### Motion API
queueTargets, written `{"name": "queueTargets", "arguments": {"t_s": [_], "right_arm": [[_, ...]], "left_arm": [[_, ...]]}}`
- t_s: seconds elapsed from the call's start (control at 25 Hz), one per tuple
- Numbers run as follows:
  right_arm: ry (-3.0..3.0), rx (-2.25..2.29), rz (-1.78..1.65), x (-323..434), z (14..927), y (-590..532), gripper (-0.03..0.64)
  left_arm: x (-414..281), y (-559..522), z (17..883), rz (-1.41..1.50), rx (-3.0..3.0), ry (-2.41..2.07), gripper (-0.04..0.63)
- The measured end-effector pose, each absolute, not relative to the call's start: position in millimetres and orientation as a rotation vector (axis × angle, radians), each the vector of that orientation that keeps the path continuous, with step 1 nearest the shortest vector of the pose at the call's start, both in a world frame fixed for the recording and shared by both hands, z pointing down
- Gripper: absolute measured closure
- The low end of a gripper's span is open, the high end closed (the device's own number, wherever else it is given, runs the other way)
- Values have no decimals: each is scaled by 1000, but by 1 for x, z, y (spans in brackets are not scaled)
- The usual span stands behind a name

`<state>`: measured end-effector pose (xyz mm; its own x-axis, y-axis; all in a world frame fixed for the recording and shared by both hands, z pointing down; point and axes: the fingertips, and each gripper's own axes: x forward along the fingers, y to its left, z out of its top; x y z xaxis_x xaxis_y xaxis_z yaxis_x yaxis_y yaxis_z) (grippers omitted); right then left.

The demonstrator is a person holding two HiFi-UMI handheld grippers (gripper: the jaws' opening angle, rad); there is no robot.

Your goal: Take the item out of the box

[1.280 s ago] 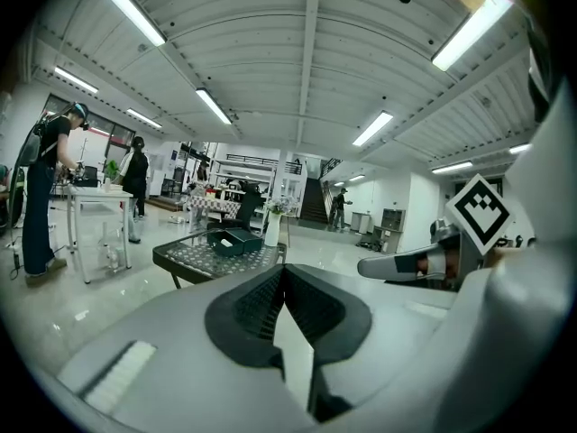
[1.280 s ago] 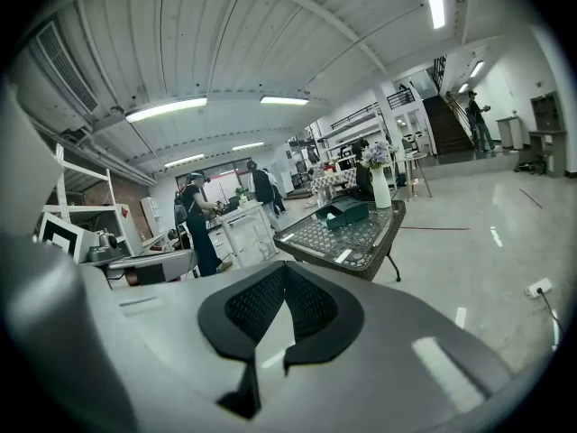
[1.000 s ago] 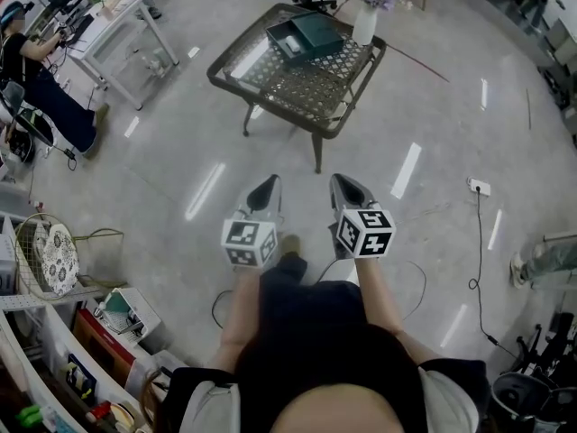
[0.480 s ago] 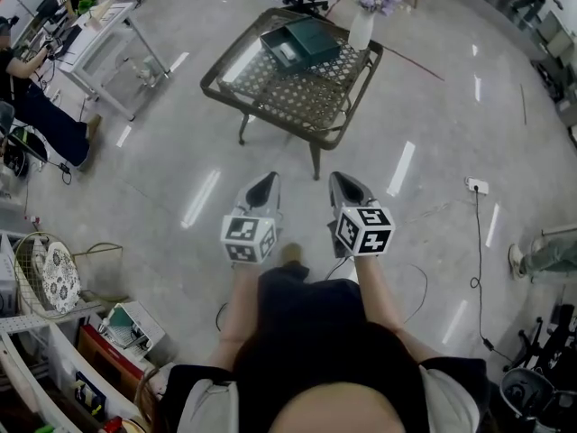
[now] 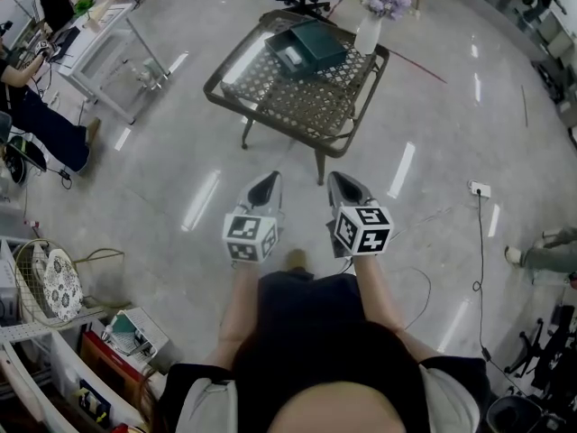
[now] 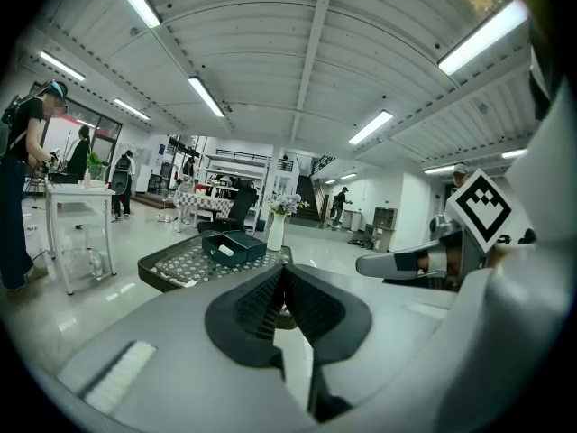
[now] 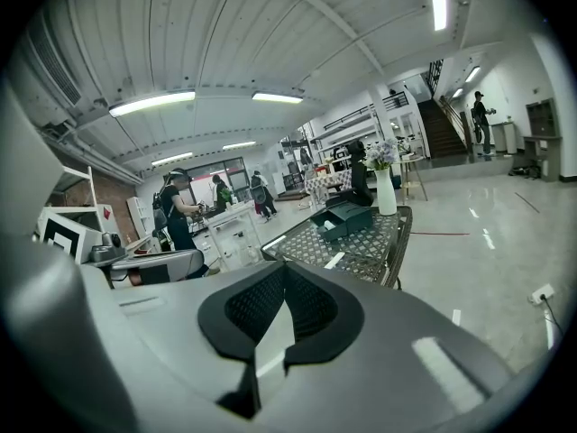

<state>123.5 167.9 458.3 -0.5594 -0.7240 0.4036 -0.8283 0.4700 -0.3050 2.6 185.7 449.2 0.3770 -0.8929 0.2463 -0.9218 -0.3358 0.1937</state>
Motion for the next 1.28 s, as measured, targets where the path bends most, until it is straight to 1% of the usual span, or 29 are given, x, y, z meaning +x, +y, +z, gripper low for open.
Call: {"name": "queueTargets", "arguments": {"t_s": [0.36,1.28], "right_arm": [[-2495,1347,713,109,464,153,615],[-2457,1355,761,105,477,155,615]], "left_arm": [[-14,171,456,158,2343,-1588,584],[-21,169,468,151,2316,-1559,584]]}}
